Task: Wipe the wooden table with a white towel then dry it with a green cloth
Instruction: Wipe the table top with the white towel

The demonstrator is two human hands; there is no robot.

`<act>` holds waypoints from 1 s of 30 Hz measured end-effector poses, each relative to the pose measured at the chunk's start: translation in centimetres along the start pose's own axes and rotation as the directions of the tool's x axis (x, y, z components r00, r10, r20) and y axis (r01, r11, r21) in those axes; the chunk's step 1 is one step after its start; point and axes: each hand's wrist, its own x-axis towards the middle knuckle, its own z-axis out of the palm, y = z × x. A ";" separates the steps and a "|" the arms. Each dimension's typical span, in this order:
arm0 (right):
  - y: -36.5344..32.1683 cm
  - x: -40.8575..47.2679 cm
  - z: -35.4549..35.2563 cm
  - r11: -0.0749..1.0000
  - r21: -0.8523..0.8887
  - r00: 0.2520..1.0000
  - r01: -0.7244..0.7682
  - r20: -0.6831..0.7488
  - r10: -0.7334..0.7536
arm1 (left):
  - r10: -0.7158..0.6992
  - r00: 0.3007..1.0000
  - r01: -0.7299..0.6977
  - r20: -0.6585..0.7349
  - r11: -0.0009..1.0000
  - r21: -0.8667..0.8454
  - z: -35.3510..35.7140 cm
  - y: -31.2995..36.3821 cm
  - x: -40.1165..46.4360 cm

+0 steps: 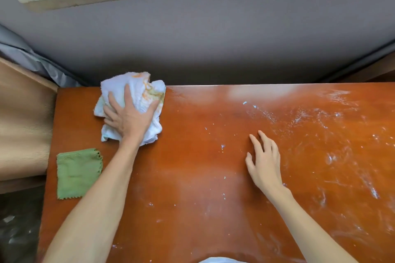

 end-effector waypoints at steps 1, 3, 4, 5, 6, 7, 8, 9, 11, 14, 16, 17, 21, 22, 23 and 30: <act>0.4 0.1 0.1 1.000 -0.014 1.000 0.016 0.006 -0.016 | 0.033 0.999 -0.033 0.010 0.999 0.009 0.5 1.1 -1.2; 0.9 0.1 0.1 0.999 -0.018 0.999 0.042 0.019 -0.042 | 0.125 0.992 -0.126 0.026 0.991 0.036 1.8 3.9 -4.1; 0.9 0.2 0.1 0.998 -0.016 0.998 0.054 0.021 -0.054 | 0.169 0.985 -0.171 0.036 0.984 0.043 2.5 5.3 -5.6; 1.1 0.2 0.0 0.998 -0.010 0.998 0.061 0.019 -0.061 | 0.215 0.975 -0.218 0.052 0.975 0.049 3.2 7.1 -7.3; 1.3 0.3 0.0 0.998 -0.004 0.997 0.069 0.019 -0.069 | 0.259 0.963 -0.263 0.070 0.963 0.057 4.0 9.0 -9.1; 1.6 0.4 -0.1 0.997 -0.001 0.997 0.080 0.021 -0.080 | 0.302 0.950 -0.308 0.079 0.949 0.067 4.9 10.8 -11.1; 1.8 0.4 -0.2 0.996 0.004 0.996 0.089 0.026 -0.089 | 0.348 0.934 -0.354 0.084 0.932 0.074 5.8 12.5 -13.1; 2.1 0.4 -0.2 0.996 0.018 0.995 0.091 0.031 -0.091 | 0.393 0.915 -0.400 0.092 0.913 0.076 6.6 14.0 -15.1; 2.8 0.2 -0.4 0.995 0.093 0.999 0.033 0.017 -0.035 | 0.474 0.870 -0.486 0.139 0.871 0.069 7.9 16.2 -18.3; 4.4 -1.0 -0.7 0.992 0.114 0.998 -0.055 -0.027 0.059 | 0.556 0.808 -0.579 0.196 0.811 0.084 8.4 16.9 -20.7; 5.4 -1.9 -1.0 0.997 0.071 0.999 0.011 -0.032 -0.008 | 0.604 0.777 -0.621 0.179 0.782 0.058 8.1 16.0 -20.3; 5.7 -2.0 -1.2 0.997 0.062 0.999 0.045 -0.028 -0.043 | 0.622 0.766 -0.633 0.164 0.774 0.023 7.9 15.4 -19.6; 6.2 -1.2 -1.7 0.996 0.033 0.996 0.086 -0.007 -0.086 | 0.496 0.855 -0.503 0.151 0.864 0.008 5.9 11.0 -15.4; 6.3 -0.9 -1.9 0.996 0.032 0.997 0.078 -0.014 -0.078 | 0.429 0.894 -0.434 0.130 0.901 0.010 5.3 9.9 -13.8; 6.5 -0.7 -2.0 0.997 0.028 0.997 0.071 -0.018 -0.071 | 0.357 0.929 -0.360 0.103 0.933 0.011 4.6 8.8 -12.0; 8.8 -0.5 -1.6 0.992 -0.032 0.993 0.119 -0.019 -0.119 | -0.037 0.999 0.037 0.006 0.999 -0.005 -0.4 0.8 -1.3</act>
